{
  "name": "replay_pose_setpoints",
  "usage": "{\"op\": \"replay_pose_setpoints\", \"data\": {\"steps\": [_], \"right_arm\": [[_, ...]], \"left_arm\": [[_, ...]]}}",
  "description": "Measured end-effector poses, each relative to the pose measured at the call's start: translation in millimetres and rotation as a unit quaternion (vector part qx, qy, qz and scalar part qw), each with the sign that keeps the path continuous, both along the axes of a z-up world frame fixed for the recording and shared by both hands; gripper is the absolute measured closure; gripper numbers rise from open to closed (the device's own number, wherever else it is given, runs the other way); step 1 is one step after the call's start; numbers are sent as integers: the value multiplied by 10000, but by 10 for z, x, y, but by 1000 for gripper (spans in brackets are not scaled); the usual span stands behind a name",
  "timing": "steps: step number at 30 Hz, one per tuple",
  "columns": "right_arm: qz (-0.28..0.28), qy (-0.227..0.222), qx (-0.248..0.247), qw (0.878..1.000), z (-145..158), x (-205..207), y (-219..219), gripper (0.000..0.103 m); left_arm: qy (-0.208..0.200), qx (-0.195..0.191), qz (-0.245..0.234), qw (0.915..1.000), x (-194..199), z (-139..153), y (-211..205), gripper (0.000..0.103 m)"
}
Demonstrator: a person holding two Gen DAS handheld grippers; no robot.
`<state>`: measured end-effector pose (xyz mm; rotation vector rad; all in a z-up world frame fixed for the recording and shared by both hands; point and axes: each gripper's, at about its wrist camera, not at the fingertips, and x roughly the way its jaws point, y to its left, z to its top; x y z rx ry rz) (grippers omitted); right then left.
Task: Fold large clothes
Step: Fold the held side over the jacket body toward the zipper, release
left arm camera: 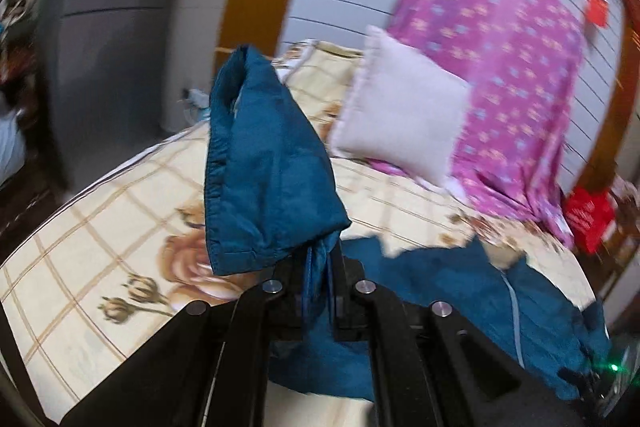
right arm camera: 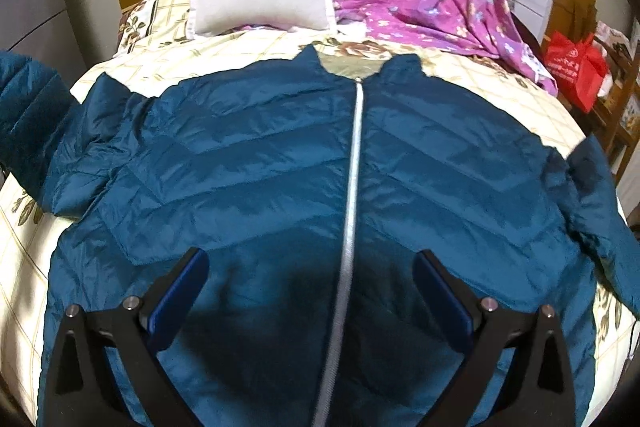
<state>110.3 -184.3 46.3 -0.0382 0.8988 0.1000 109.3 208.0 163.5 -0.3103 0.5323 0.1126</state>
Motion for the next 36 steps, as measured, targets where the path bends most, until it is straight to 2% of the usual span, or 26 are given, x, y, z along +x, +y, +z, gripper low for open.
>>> {"op": "replay_pose_setpoints", "data": {"steps": [11, 16, 21, 29, 32, 36], "right_arm": [[-355, 23, 25, 9994, 65, -202, -559, 0], [-521, 18, 27, 9986, 90, -284, -828, 0], [-700, 22, 20, 9975, 102, -367, -1105, 0], [-944, 110, 52, 9955, 21, -430, -1453, 0], [-1010, 197, 86, 9947, -48, -420, -1521, 0], [-1008, 281, 155, 9944, -137, -412, -1572, 0]], "left_arm": [[86, 352, -1163, 9925, -92, 40, -1395, 103], [316, 469, -1714, 9836, -63, -124, -2076, 103], [588, 566, -2072, 9749, -24, -374, -2644, 103], [1022, 648, -2299, 9657, 84, -780, -3184, 103], [1136, 655, -2245, 9656, 116, -901, -3250, 103], [1094, 681, -2172, 9676, 91, -951, -3266, 103]]}}
